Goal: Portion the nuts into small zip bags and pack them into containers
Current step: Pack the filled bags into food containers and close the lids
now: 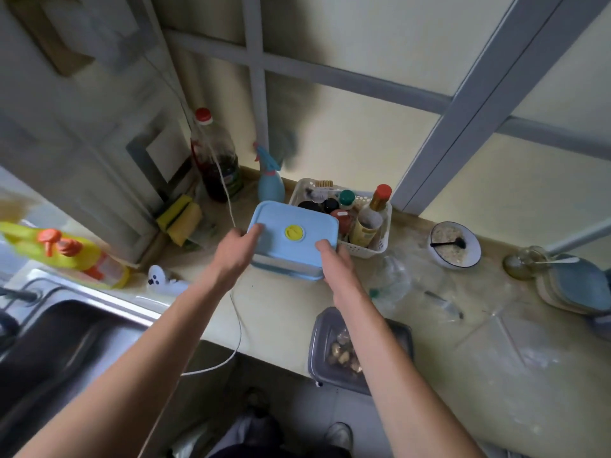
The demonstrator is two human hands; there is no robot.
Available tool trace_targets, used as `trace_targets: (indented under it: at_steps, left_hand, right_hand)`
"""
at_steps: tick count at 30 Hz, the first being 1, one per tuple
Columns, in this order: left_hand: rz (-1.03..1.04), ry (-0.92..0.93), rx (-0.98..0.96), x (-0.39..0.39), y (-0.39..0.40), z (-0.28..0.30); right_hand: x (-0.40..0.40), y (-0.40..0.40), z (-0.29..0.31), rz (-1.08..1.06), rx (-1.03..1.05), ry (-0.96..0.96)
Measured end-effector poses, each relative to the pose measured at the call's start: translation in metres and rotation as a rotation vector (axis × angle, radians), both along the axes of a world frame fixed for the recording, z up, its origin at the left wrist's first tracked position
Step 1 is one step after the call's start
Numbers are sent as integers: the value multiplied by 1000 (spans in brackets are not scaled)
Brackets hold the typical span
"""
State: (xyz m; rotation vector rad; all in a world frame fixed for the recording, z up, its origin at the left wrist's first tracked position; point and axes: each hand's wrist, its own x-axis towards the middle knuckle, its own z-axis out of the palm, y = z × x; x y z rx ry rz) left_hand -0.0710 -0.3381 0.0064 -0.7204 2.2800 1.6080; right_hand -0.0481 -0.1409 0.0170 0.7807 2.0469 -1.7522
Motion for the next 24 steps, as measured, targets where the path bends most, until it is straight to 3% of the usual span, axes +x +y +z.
trace_targets:
  at_steps: [9,13,18,24]
  left_hand:
    - [50,143,-52,87,86,67]
    - [41,153,-29,113,115,70]
    - [2,39,-9,145,140,53]
    - [-13,3,-17,162,151,53]
  right_hand:
    - [90,80,75,39,47,144]
    - [117,108,79,23,93,149]
    - [151,132,58,41,211,92]
    - [166,139,50,74,216,70]
